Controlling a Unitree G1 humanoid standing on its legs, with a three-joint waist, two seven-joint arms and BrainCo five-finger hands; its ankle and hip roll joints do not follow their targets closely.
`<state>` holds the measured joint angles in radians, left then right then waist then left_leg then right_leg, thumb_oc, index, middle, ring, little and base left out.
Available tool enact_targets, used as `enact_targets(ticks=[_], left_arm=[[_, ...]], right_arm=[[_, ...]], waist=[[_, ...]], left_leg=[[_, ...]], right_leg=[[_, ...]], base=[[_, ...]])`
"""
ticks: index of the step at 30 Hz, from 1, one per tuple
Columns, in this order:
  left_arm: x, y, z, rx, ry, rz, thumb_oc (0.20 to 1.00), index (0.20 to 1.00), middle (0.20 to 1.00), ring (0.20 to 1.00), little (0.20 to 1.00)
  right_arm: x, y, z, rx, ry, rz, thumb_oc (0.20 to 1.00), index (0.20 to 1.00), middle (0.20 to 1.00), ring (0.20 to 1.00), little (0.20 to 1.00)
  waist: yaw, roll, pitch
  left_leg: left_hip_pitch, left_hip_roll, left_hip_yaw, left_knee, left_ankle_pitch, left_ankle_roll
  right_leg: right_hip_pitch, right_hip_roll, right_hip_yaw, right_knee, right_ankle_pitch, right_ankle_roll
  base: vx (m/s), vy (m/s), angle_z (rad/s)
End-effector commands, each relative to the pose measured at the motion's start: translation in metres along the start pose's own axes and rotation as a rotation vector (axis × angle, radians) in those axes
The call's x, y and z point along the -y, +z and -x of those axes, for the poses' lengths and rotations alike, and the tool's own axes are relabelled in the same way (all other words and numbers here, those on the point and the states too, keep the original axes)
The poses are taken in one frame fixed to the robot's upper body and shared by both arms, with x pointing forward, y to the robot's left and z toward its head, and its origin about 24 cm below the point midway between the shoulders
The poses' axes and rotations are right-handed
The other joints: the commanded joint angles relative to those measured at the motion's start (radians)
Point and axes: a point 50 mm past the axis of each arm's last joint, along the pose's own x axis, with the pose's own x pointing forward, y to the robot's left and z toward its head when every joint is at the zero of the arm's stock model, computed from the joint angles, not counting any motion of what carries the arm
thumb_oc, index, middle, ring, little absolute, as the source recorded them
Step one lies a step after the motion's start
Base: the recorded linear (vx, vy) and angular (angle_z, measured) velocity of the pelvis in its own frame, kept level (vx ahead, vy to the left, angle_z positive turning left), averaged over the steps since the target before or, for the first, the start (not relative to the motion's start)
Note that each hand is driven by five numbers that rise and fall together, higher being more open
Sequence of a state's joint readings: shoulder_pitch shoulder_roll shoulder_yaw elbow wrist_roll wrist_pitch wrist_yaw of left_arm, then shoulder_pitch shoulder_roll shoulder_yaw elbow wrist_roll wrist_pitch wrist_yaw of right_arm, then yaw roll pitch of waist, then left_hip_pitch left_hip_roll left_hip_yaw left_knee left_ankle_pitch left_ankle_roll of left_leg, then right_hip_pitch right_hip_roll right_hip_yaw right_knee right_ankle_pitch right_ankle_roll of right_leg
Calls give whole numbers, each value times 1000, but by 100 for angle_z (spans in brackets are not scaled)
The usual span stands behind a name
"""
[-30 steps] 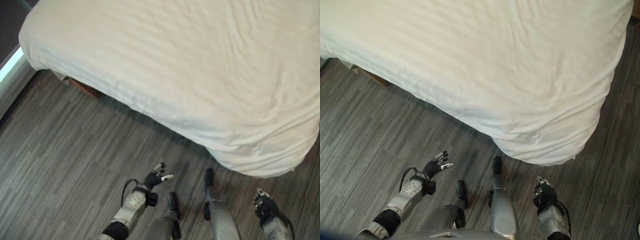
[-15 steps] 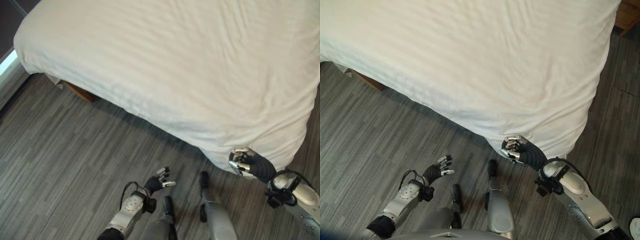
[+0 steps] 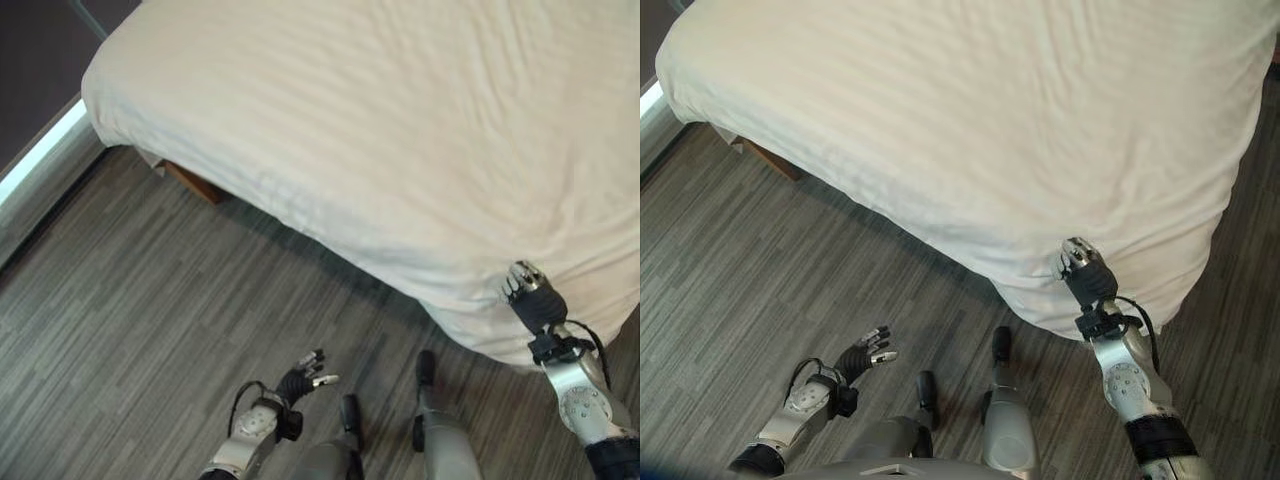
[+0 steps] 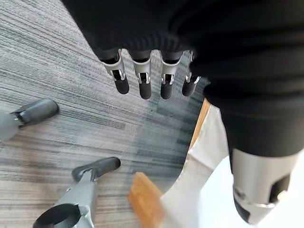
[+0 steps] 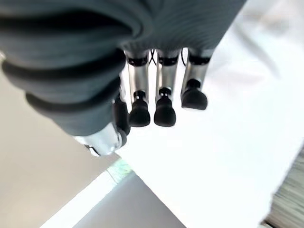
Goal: Making the bed.
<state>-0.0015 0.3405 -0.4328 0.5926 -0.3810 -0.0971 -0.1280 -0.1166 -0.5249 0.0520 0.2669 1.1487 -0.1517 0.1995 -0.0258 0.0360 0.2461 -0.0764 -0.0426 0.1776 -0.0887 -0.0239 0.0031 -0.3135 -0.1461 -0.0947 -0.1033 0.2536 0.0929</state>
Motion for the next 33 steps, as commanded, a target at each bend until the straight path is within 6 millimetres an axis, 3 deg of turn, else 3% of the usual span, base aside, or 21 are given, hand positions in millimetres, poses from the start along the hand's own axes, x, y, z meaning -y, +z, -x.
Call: enact_targets(ticks=[1,7,13,16,26,31,33], left_arm=[[9,17,-7,63,-60,-6,1000,1000,1000,1000,1000],[12,15,-7,50,-74,-4,1000,1000,1000,1000,1000],[16,14,-9,38,-85,-7,1000,1000,1000,1000,1000],[18,15,-10,42,-87,-4,1000,1000,1000,1000,1000],[19,21,-13,60,-74,-1,1000,1000,1000,1000,1000],[18,20,-14,56,-69,-5,1000,1000,1000,1000,1000],[18,19,-13,49,-71,-5,1000,1000,1000,1000,1000]], right_arm=[[-10,40,-22,207,7,-33,200,200,200,200,200],[0,63,-40,267,-83,-2,200,200,200,200,200],[12,107,-52,387,-203,30,200,200,200,200,200],[10,118,-53,411,-202,58,200,200,200,200,200],[-3,123,-45,442,-122,96,200,200,200,200,200],[4,124,-40,475,-159,55,200,200,200,200,200],[16,118,-40,454,-213,19,200,200,200,200,200]], waist=[[19,51,7],[32,71,11],[39,80,12],[35,80,15],[16,63,17],[11,64,21],[12,71,23]], left_leg=[[-83,3,-93,1,63,-27],[-96,1,-101,1,68,-26],[-109,3,-100,1,70,-26],[-112,5,-96,1,70,-27],[-112,16,-90,1,69,-28],[-118,15,-93,1,69,-27],[-121,12,-93,1,70,-27]], right_leg=[[83,30,15,16,-91,71],[67,34,26,16,-88,68],[52,43,42,16,-86,63],[45,47,47,16,-85,63],[40,60,61,16,-85,56],[35,61,64,16,-84,56],[31,61,67,16,-83,56]], base=[[-10,-16,-3],[-5,-11,-1],[1,-25,-2],[-1,-7,-1],[2,-19,-7],[0,0,0],[0,0,0]])
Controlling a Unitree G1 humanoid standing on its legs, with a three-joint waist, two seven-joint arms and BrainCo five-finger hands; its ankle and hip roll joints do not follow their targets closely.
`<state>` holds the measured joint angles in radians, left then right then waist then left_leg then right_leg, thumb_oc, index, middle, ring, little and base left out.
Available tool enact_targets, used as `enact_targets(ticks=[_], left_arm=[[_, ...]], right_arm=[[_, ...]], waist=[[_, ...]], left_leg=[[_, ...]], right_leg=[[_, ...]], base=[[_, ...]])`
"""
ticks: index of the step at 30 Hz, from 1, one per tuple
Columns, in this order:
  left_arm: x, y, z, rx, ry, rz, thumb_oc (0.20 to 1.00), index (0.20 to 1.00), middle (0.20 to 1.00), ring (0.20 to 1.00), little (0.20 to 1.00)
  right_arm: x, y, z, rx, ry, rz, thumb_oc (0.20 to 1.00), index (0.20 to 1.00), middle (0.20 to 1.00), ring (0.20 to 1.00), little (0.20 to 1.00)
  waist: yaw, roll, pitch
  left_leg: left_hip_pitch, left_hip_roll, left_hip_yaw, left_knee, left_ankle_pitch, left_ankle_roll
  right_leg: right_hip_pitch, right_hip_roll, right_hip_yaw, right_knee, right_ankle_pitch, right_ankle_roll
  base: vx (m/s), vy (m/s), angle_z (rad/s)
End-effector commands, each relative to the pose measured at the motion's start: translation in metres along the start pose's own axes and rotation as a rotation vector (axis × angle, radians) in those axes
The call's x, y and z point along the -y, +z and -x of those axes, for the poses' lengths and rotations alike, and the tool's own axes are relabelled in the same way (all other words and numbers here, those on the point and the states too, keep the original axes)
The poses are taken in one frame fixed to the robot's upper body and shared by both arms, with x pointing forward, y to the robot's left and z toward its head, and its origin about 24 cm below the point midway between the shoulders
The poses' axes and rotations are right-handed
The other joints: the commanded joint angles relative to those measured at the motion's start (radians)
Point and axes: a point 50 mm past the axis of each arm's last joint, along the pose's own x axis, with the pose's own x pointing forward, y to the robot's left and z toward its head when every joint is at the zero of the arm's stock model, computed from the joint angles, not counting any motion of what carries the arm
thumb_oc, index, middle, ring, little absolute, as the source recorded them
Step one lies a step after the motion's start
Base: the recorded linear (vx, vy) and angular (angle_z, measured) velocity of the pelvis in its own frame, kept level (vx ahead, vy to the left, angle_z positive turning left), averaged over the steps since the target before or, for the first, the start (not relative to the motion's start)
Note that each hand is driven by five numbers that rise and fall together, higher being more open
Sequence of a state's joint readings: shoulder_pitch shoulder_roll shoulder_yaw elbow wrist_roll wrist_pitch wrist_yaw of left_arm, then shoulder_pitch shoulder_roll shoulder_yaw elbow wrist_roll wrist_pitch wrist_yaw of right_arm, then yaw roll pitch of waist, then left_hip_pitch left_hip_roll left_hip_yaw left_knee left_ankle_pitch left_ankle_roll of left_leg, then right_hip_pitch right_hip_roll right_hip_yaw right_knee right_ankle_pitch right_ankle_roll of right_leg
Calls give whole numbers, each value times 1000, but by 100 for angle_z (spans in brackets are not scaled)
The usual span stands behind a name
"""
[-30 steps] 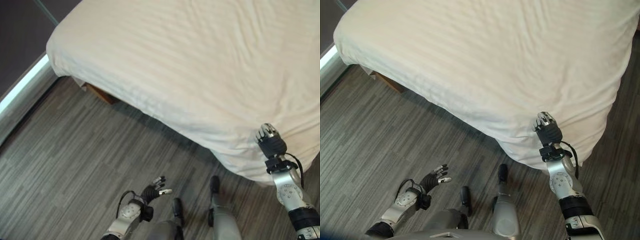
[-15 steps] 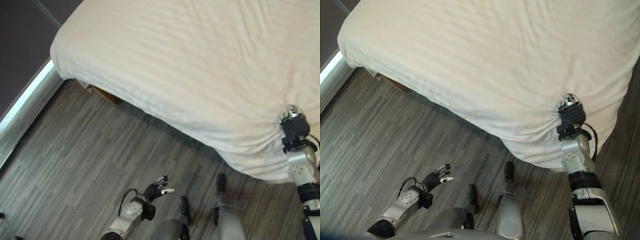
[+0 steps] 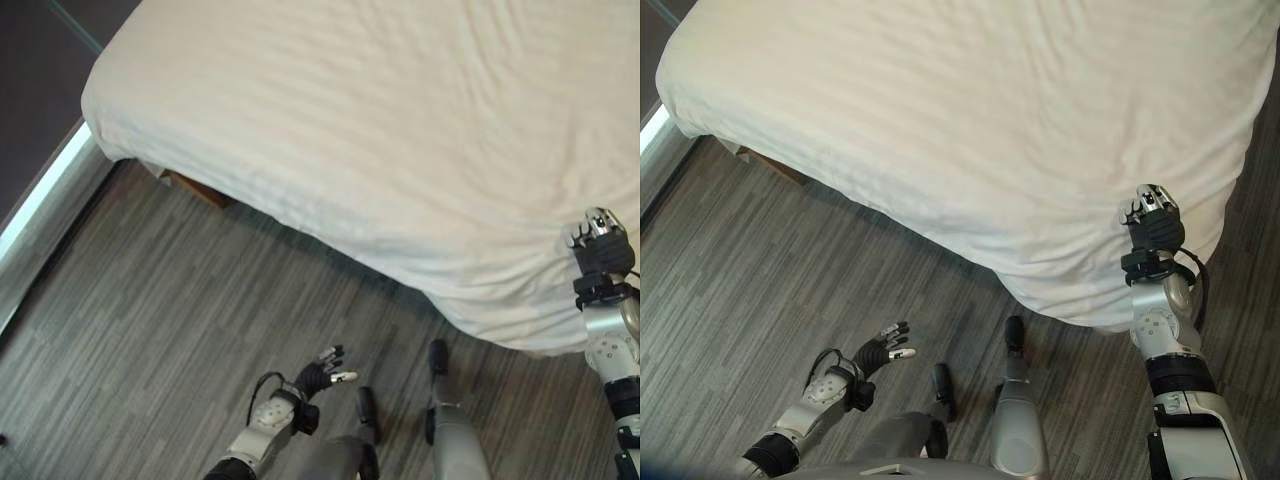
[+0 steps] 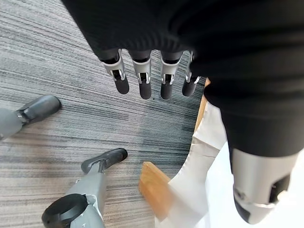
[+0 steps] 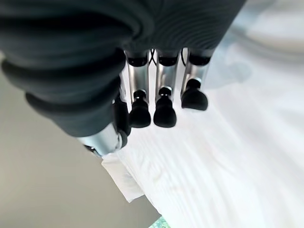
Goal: Making the bed.
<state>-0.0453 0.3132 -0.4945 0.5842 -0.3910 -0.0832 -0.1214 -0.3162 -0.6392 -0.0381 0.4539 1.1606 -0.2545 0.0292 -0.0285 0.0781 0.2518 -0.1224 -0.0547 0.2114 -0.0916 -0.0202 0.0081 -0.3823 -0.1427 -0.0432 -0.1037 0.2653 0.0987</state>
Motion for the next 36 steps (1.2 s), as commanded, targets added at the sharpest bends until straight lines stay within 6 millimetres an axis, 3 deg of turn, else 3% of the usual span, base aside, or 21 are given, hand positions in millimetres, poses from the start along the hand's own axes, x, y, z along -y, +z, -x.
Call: enact_targets(ticks=[1,11,16,18,19,26,30,36], left_arm=[[-1,7,-2,28,-5,11,1000,1000,1000,1000,1000],[-4,7,-2,27,-1,5,1000,1000,1000,1000,1000],[-4,7,-2,25,-3,7,1000,1000,1000,1000,1000],[-4,7,-2,24,-7,6,1000,1000,1000,1000,1000],[-4,9,-2,25,-12,-1,1000,1000,1000,1000,1000],[-3,17,-7,48,-12,-9,1000,1000,1000,1000,1000],[-4,19,-9,58,7,5,1000,1000,1000,1000,1000],[-4,19,-10,64,21,17,1000,1000,1000,1000,1000]], right_arm=[[-6,37,-19,173,-15,-96,200,200,200,200,200],[9,25,-20,110,-88,-74,200,200,200,200,200],[41,1,-10,-15,-236,-34,200,200,200,200,200],[46,-4,-7,-40,-252,-29,200,200,200,200,200],[58,-20,5,-101,-305,-29,200,200,200,200,200],[83,-58,41,-223,-419,-81,200,200,200,200,200],[98,-96,91,-343,-495,-137,200,200,200,200,200],[124,-119,147,-463,-649,-133,200,200,200,200,200]], waist=[[15,32,19],[23,59,29],[28,71,39],[28,72,39],[28,76,42],[18,81,51],[-7,72,61],[-29,64,67]], left_leg=[[-76,23,-128,4,66,-31],[-90,15,-134,4,73,-30],[-101,16,-137,4,78,-32],[-103,16,-137,4,78,-33],[-106,16,-137,4,79,-33],[-112,18,-133,4,80,-36],[-111,22,-128,4,81,-38],[-110,25,-123,4,79,-41]], right_leg=[[97,57,17,16,-94,50],[81,54,28,16,-88,49],[74,57,29,16,-86,48],[72,58,30,16,-86,47],[68,59,31,16,-86,46],[62,65,38,16,-87,44],[61,71,42,16,-89,39],[63,74,47,16,-92,38]], base=[[0,0,0],[-1,0,0],[3,-24,-4],[9,-18,-5],[8,-22,-3],[0,0,0],[0,0,0],[3,-3,-2]])
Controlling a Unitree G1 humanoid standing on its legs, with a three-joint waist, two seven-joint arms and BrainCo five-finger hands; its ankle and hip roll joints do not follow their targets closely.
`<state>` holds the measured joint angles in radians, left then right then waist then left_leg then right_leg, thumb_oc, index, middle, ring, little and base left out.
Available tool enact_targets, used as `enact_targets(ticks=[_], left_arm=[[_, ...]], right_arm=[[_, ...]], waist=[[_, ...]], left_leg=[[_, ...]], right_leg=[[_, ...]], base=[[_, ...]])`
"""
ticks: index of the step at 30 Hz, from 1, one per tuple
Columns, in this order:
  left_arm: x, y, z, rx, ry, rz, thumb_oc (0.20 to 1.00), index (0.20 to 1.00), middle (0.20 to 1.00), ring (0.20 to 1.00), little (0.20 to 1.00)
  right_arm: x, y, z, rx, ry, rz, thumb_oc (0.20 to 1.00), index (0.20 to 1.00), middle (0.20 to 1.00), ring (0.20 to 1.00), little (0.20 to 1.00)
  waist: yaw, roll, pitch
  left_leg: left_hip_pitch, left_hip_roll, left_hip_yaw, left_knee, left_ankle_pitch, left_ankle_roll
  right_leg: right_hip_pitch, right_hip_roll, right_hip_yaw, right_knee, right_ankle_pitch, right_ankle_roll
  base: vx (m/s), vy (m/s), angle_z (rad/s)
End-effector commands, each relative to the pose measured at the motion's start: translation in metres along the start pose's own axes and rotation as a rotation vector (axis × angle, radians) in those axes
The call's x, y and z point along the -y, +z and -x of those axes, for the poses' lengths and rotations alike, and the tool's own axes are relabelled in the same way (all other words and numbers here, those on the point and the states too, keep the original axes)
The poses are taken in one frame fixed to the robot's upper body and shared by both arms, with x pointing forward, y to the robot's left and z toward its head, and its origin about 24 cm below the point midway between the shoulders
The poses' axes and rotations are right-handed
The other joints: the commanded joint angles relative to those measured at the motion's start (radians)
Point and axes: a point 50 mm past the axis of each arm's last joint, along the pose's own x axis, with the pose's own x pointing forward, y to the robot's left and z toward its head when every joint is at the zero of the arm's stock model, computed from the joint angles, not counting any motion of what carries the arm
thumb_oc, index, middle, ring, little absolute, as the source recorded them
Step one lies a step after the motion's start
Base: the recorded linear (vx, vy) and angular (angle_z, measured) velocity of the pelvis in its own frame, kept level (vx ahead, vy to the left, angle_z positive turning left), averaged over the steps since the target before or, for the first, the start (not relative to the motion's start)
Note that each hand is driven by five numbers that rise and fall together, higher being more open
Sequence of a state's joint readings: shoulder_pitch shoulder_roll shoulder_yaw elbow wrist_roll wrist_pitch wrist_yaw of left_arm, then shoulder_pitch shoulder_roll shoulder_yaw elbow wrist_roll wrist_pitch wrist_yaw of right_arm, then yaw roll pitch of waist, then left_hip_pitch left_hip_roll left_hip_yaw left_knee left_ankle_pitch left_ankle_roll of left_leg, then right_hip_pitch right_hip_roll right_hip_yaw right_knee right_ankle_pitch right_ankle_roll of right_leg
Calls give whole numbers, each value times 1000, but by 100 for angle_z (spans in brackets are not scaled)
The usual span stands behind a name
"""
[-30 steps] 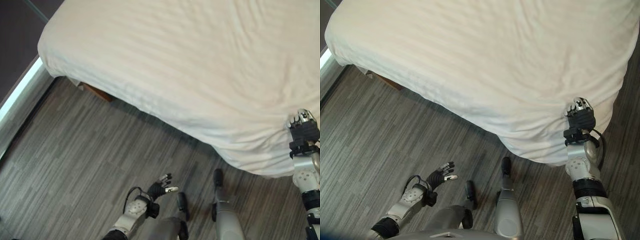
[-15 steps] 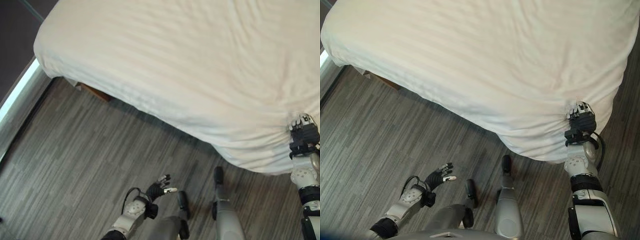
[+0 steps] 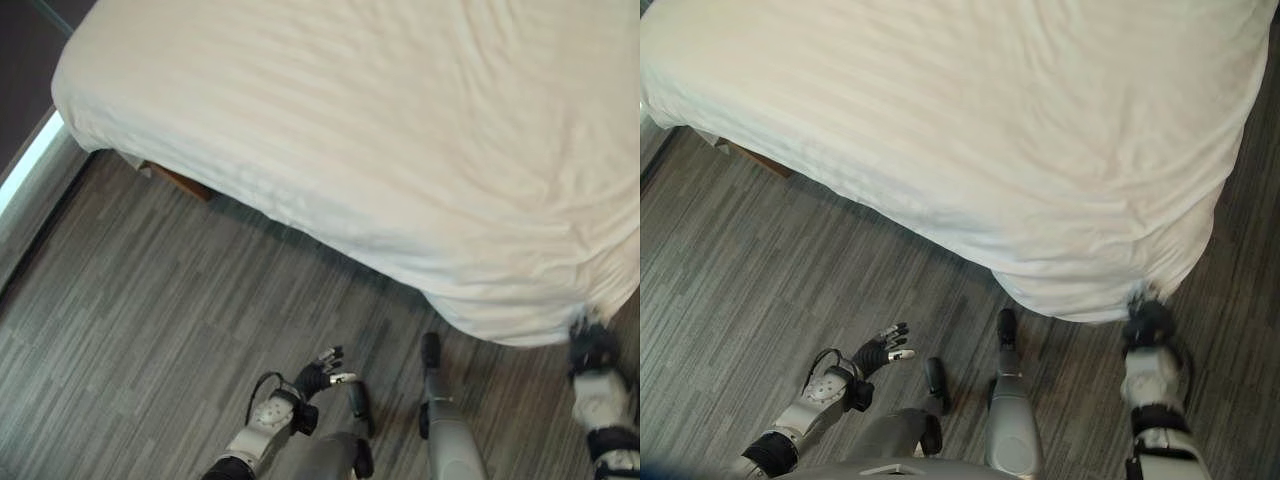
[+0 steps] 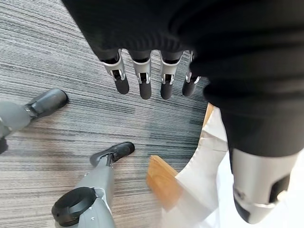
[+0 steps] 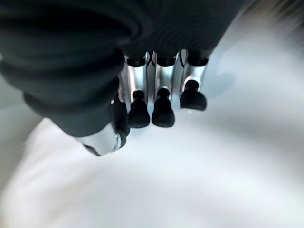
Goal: Making the bed.
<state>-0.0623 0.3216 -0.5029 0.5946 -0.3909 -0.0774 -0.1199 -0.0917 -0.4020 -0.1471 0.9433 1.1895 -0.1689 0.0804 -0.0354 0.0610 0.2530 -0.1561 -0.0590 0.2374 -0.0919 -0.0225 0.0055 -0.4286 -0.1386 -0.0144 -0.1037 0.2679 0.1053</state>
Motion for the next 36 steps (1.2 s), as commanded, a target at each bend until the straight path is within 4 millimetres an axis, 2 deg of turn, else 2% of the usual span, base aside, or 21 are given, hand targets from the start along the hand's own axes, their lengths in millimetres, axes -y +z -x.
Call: enact_targets(ticks=[1,4,7,10,15,17,20,24,26,29,30,31,36], left_arm=[[-1,17,-9,70,19,33,1000,1000,1000,1000,1000],[-2,17,-8,73,24,38,1000,1000,1000,1000,1000],[-3,17,-8,75,28,36,1000,1000,1000,1000,1000],[-5,18,-7,77,31,36,1000,1000,1000,1000,1000],[-6,18,-7,77,37,36,1000,1000,1000,1000,1000],[-7,18,-8,79,39,45,1000,1000,1000,1000,1000],[-6,14,-7,62,34,52,1000,1000,1000,1000,1000],[-9,1,-3,16,31,52,1000,1000,1000,1000,1000],[-13,-14,3,-35,47,46,1000,1000,1000,1000,1000],[-22,-34,14,-103,91,62,1000,1000,1000,1000,1000],[-22,-34,14,-103,91,62,1000,1000,1000,1000,1000],[-28,-46,22,-141,121,71,1000,1000,1000,1000,1000],[-35,-52,31,-152,143,67,1000,1000,1000,1000,1000]], right_arm=[[9,-4,3,-20,-28,-16,200,200,200,200,200],[40,-11,12,-55,-153,-13,200,200,200,200,200],[58,-7,17,-52,-226,-20,200,200,200,200,200],[65,0,18,-37,-253,-10,200,200,200,200,200],[64,3,18,-42,-245,39,200,200,200,200,200],[59,-3,17,-82,-203,115,200,200,200,200,200],[51,-24,20,-192,-127,229,200,200,200,200,200],[31,-67,31,-390,97,435,200,200,200,200,200],[21,-84,43,-470,239,547,200,200,200,200,200],[18,-94,56,-523,360,648,200,200,200,200,200],[18,-94,56,-523,360,648,200,200,200,200,200],[12,-95,62,-537,445,712,200,200,200,200,200],[-11,-84,64,-485,596,817,200,200,200,200,200]], waist=[[-22,82,66],[-31,84,71],[-35,88,75],[-38,86,78],[-41,77,76],[-41,62,69],[-35,40,52],[-16,1,16],[-3,-20,-3],[11,-49,-41],[11,-49,-41],[23,-67,-65],[39,-95,-115]], left_leg=[[-76,29,-149,5,81,-38],[-75,27,-149,5,79,-38],[-75,27,-150,5,78,-38],[-75,25,-150,5,77,-38],[-70,25,-151,5,76,-38],[-58,27,-155,5,75,-37],[-40,31,-161,5,73,-37],[-2,36,-175,5,71,-38],[27,38,-187,5,65,-39],[50,40,-202,5,61,-38],[50,40,-203,5,61,-38],[66,40,-212,5,55,-36],[96,41,-230,5,43,-32]], right_leg=[[109,70,18,16,-94,31],[108,70,21,16,-94,31],[107,69,22,16,-95,32],[108,67,21,16,-94,34],[115,66,20,16,-95,35],[130,65,16,16,-97,35],[153,63,7,16,-100,35],[198,61,-16,16,-111,33],[232,61,-32,16,-123,33],[264,60,-52,16,-134,32],[265,60,-52,16,-134,32],[287,60,-64,16,-143,33],[326,55,-80,16,-154,38]], base=[[1,0,-3],[3,9,-11],[5,16,-9],[0,0,0],[1,8,5],[7,10,9],[22,3,7],[25,-4,9],[29,1,20],[40,3,23],[52,9,18],[49,21,4],[39,38,16]])
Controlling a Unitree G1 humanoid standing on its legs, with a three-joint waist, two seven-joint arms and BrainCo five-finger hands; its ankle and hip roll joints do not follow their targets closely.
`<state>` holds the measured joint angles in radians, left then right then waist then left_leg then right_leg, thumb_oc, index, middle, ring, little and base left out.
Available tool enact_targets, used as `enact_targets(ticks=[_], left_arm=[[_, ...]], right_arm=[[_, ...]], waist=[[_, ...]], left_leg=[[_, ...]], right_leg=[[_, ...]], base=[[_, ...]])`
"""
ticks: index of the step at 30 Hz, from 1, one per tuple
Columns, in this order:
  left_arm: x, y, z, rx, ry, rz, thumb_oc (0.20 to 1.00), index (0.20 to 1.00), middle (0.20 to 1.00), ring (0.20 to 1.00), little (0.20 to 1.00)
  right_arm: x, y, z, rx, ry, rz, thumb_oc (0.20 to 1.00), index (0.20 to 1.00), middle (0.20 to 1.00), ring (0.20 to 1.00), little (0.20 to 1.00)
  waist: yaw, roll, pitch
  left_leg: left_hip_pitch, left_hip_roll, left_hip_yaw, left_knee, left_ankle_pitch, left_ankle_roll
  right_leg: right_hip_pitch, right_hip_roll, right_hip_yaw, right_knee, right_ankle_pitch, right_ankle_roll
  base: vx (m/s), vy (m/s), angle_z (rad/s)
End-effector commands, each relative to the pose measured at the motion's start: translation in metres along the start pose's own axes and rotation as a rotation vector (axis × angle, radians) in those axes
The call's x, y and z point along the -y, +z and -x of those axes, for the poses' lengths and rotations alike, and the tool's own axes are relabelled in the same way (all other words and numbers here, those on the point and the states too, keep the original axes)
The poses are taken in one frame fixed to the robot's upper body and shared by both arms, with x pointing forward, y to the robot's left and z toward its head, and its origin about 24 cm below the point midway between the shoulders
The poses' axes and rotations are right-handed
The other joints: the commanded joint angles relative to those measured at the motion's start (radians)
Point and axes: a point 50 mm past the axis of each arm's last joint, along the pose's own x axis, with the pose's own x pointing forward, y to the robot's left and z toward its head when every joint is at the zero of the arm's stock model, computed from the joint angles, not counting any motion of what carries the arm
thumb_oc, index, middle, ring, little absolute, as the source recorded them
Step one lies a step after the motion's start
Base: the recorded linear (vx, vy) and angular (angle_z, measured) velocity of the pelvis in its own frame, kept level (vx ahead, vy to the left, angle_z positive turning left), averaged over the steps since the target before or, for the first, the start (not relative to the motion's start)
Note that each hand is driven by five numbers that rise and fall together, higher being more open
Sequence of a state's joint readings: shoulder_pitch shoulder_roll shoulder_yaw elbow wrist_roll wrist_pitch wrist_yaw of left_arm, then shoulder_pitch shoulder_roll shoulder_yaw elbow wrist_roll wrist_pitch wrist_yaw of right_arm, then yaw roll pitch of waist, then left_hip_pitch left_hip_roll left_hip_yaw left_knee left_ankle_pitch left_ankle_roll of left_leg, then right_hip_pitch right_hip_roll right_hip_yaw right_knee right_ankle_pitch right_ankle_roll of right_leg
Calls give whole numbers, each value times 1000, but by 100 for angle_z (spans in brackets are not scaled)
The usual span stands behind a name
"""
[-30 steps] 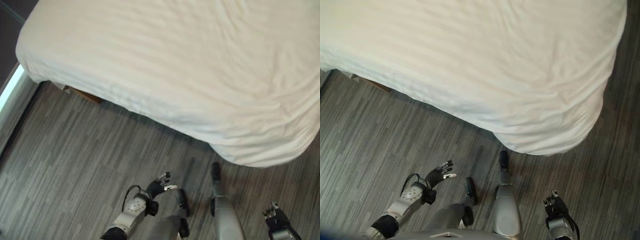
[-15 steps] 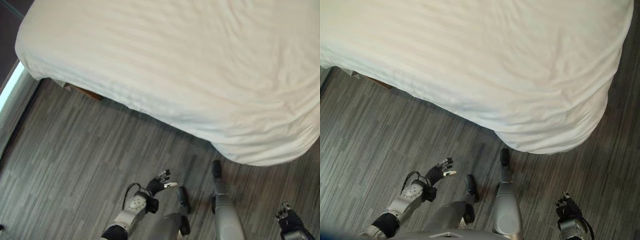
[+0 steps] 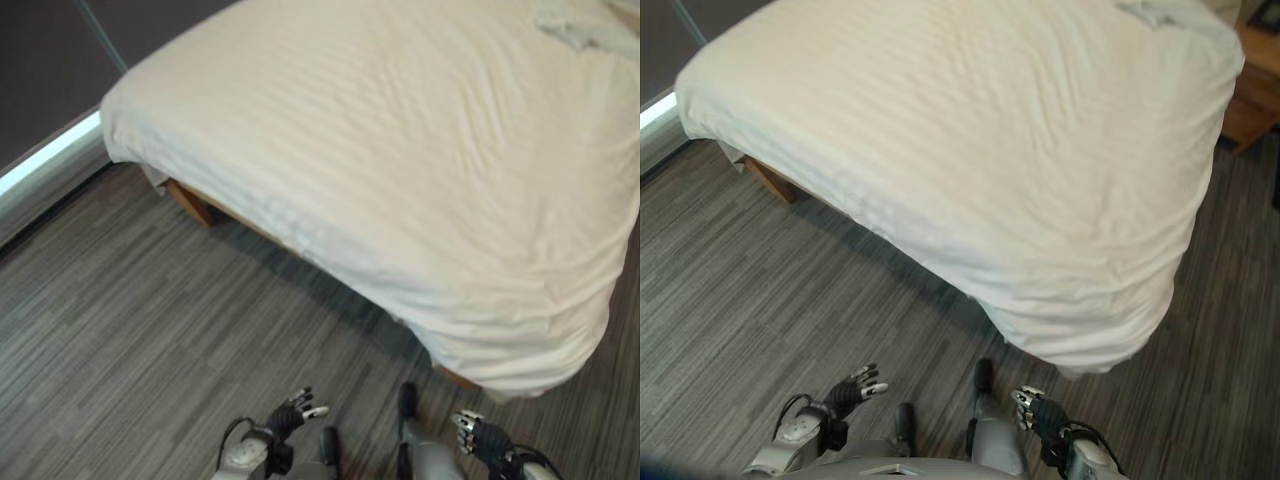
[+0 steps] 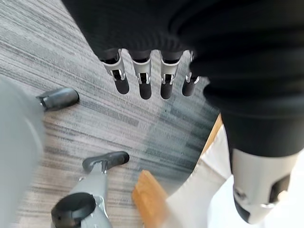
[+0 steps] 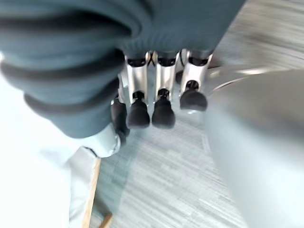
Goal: Making the bed.
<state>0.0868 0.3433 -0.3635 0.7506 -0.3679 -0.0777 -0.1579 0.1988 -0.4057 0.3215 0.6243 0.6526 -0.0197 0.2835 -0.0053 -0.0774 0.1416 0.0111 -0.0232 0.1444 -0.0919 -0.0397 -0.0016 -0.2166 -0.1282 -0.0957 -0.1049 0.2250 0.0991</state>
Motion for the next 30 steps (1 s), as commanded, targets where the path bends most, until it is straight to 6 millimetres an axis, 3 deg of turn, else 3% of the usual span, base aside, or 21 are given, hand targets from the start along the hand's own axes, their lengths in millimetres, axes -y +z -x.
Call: enact_targets(ticks=[1,2,7,11,14,17,21,22,23,26,29,30], left_arm=[[-1,26,-7,95,-6,-35,1000,1000,1000,1000,1000],[-2,28,-7,103,-4,-33,1000,1000,1000,1000,1000],[0,40,-7,169,25,-1,1000,1000,1000,1000,1000],[1,45,-8,191,29,15,1000,1000,1000,1000,1000],[2,49,-8,201,20,-25,1000,1000,1000,1000,1000],[1,50,-9,200,30,-33,1000,1000,1000,1000,1000],[-3,48,-9,198,61,-3,1000,1000,1000,1000,1000],[-4,49,-9,196,69,3,1000,1000,1000,1000,1000],[-5,59,-13,214,70,-5,1000,1000,1000,1000,1000],[-5,69,-16,232,72,-55,1000,1000,1000,1000,1000],[-6,73,-16,248,76,-47,1000,1000,1000,1000,1000],[-6,74,-15,260,71,-16,1000,1000,1000,1000,1000]], right_arm=[[5,33,1,103,22,88,373,373,373,373,373],[2,39,0,134,28,89,1000,1000,1000,1000,1000],[-11,61,0,289,6,49,1000,1000,1000,1000,1000],[-18,61,-2,300,16,57,1000,1000,1000,1000,1000],[-22,59,-1,254,35,228,1000,1000,1000,1000,1000],[-22,55,-2,236,32,238,1000,1000,1000,1000,1000],[-21,51,2,235,25,243,1000,1000,1000,1000,1000],[-22,53,3,246,25,247,1000,1000,1000,1000,1000],[-23,61,3,271,26,262,1000,1000,1000,1000,1000],[-24,65,4,280,37,290,1000,1000,1000,1000,1000],[-23,60,1,251,36,312,1000,1000,1000,1000,1000],[-23,56,-1,226,36,342,1000,1000,1000,1000,1000]], waist=[[11,39,-14],[12,35,-21],[7,25,-60],[6,21,-72],[4,21,-75],[-3,23,-73],[-42,21,-50],[-55,18,-35],[-85,22,1],[-88,48,12],[-72,48,1],[-51,39,-14]], left_leg=[[-66,5,-138,5,57,-23],[-61,4,-139,5,55,-22],[-35,3,-138,5,39,-15],[-22,2,-131,5,33,-11],[-13,-2,-120,5,30,-6],[-13,-4,-106,5,29,-3],[-16,-7,-42,5,28,3],[-26,-2,-12,5,33,2],[-59,16,18,5,56,-1],[-80,67,83,5,80,-6],[-78,84,119,5,85,-10],[-75,91,152,5,91,-14]], right_leg=[[120,46,1,18,-113,45],[124,47,1,18,-114,45],[147,46,8,18,-118,50],[154,46,17,18,-114,52],[154,43,31,18,-106,57],[146,41,48,18,-95,61],[95,39,93,26,-43,81],[65,43,110,48,-24,91],[-6,53,109,146,-17,106],[24,26,-14,279,-154,75],[67,-1,-46,304,-181,62],[136,-33,-85,284,-188,68]], base=[[34,42,11],[27,41,9],[21,50,5],[-9,49,-3],[-50,68,-4],[-58,62,-13],[-125,93,-30],[-374,42,-84],[-410,32,-106],[-246,23,-77],[-128,-57,-87],[-117,-85,-96]])
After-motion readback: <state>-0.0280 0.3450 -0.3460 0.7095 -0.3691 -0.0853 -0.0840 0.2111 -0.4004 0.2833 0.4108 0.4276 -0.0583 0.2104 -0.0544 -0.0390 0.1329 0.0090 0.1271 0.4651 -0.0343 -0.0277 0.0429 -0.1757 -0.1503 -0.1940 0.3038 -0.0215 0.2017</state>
